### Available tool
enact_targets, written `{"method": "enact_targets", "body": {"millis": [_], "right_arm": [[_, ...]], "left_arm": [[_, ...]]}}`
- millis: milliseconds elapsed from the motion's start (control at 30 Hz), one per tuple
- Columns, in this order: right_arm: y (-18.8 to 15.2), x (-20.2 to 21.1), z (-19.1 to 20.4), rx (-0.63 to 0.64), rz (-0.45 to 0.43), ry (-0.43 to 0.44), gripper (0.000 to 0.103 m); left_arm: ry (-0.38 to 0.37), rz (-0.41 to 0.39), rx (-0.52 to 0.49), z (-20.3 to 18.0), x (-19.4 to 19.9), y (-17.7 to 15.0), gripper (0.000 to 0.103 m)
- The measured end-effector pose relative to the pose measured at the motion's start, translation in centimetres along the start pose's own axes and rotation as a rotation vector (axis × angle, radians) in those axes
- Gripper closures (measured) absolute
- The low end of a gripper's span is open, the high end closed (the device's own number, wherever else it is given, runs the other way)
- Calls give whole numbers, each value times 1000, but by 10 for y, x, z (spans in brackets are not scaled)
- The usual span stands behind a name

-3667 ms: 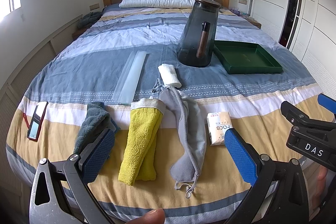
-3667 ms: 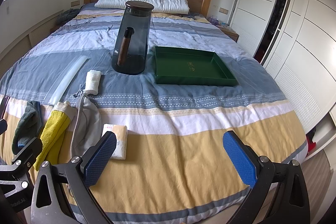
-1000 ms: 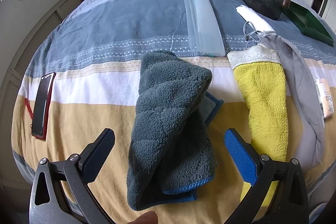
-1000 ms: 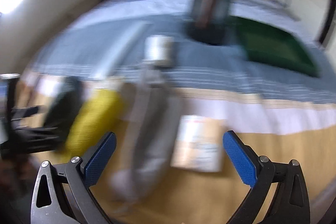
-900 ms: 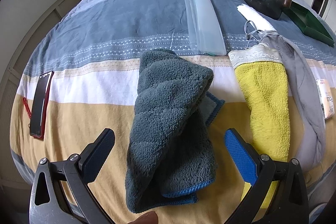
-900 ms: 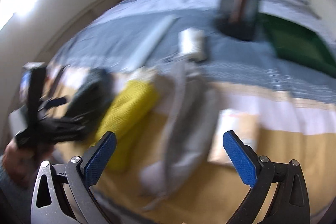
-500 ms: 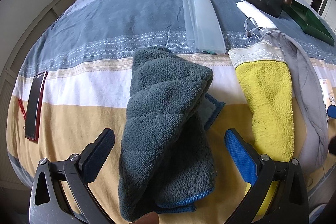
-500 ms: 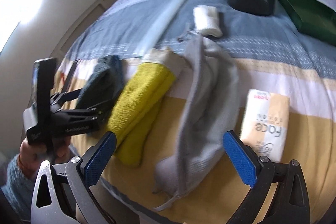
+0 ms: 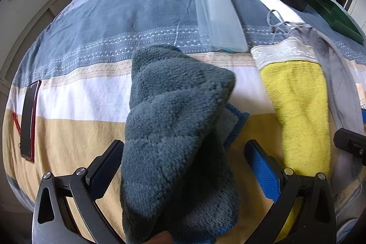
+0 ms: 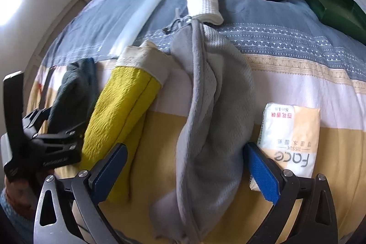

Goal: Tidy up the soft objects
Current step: 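Lower the left tool onto the dark grey towel while the right tool lowers onto the grey bag, then close the left tool on the grey towel while the right tool grips and lifts the grey bag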

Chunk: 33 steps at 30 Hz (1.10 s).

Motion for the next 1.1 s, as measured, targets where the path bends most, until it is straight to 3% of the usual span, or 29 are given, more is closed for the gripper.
{"method": "enact_targets", "body": {"millis": [167,233,333,567,700,800,900,1100], "right_arm": [[2,-11,9,7,10,-68,5],[2,-12,12,17,10,-90,19],[3,-16,13,33,12,-129,33],[3,-18,12,41,16,-144,40],[4,-18,13,51,3,-173,66],[4,-16,11,55,1,-170,76],[4,-14,12,65,-6,-171,81],[3,-14,14,86,-29,-179,85]], "left_arm": [[-3,19,-1,4,-8,6,1],[-2,20,-8,6,-10,12,1],[4,24,-9,3,-14,15,1],[-8,36,-7,11,-22,20,1],[-25,45,5,18,-28,22,1],[-8,43,-19,16,-28,22,4],[-12,40,-37,13,-28,24,15],[3,25,-56,7,-24,23,56]]}}
Point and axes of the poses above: each gripper's, at about its wrist camera, not at the fingertips, and x roughly against the way its jaws point, z to its left, y to its top, the point moved 1 cm from there along -x, roughly the way its jaws point, and after that the axes turned 2 degrees about x, right-handed, at the moved point
